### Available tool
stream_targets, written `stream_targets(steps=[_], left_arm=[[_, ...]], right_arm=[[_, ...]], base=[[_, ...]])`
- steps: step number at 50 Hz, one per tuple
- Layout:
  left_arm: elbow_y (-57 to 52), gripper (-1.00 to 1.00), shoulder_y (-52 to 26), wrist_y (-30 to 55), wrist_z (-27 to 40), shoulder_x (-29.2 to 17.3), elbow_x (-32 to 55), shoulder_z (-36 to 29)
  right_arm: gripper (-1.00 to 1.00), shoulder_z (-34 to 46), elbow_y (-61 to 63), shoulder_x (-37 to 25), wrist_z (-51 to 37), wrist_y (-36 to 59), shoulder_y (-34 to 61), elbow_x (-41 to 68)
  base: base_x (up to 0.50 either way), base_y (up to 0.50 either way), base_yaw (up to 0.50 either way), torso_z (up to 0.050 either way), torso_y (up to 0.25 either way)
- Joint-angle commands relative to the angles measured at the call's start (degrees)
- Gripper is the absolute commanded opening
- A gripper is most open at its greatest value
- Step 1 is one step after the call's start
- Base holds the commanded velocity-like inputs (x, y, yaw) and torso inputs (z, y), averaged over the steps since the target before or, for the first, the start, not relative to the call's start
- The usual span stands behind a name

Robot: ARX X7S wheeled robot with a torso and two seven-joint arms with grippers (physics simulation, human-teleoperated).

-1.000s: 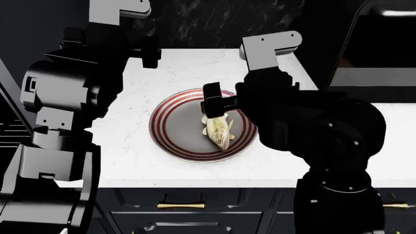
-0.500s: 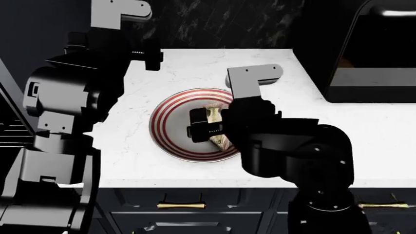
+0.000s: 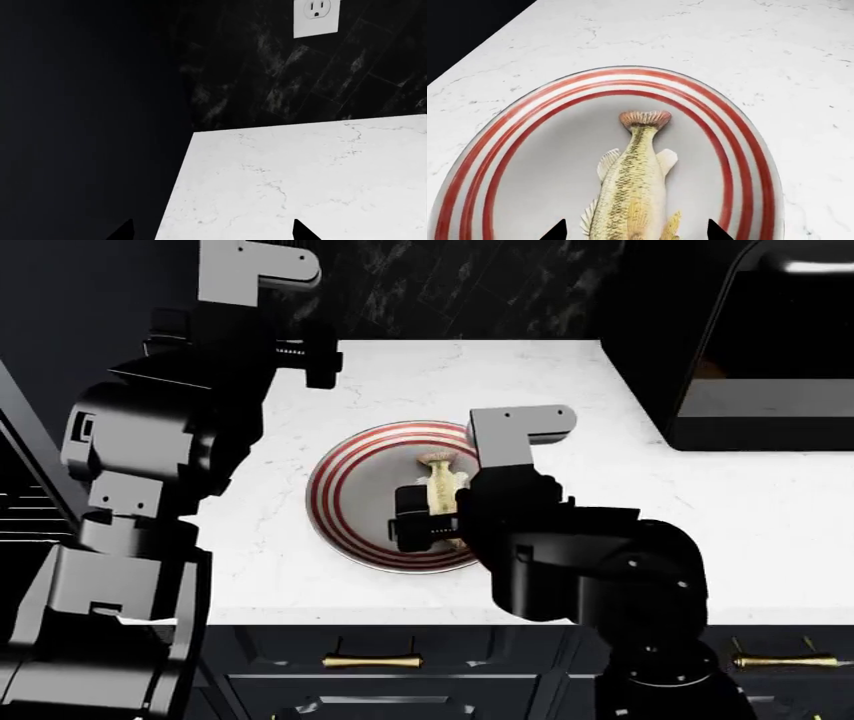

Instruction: Place the fish on the top rack of the oven.

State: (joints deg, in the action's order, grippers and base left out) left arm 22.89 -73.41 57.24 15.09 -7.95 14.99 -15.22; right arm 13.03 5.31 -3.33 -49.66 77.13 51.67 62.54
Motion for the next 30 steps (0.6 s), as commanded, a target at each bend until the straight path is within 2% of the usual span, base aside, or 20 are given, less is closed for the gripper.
stream_targets(steps=[1,30], left_arm=[[0.61,1.0,0.57,-0.91,0.03,0.25,0.27,-0.64],[4.15,1.0,1.65,-4.69,-0.32,-0.01,0.74,-1.54]], right_arm=[[1.0,1.56,-1.4,-0.71,-0.88,-0.91,-0.26,0.88],[1.0,8.44,-8.3,-1.83,3.49,-7.02,1.46,-1.02]], base=[[0.0,0.0,0.0,0.0,0.0],[0.0,0.0,0.0,0.0,0.0]])
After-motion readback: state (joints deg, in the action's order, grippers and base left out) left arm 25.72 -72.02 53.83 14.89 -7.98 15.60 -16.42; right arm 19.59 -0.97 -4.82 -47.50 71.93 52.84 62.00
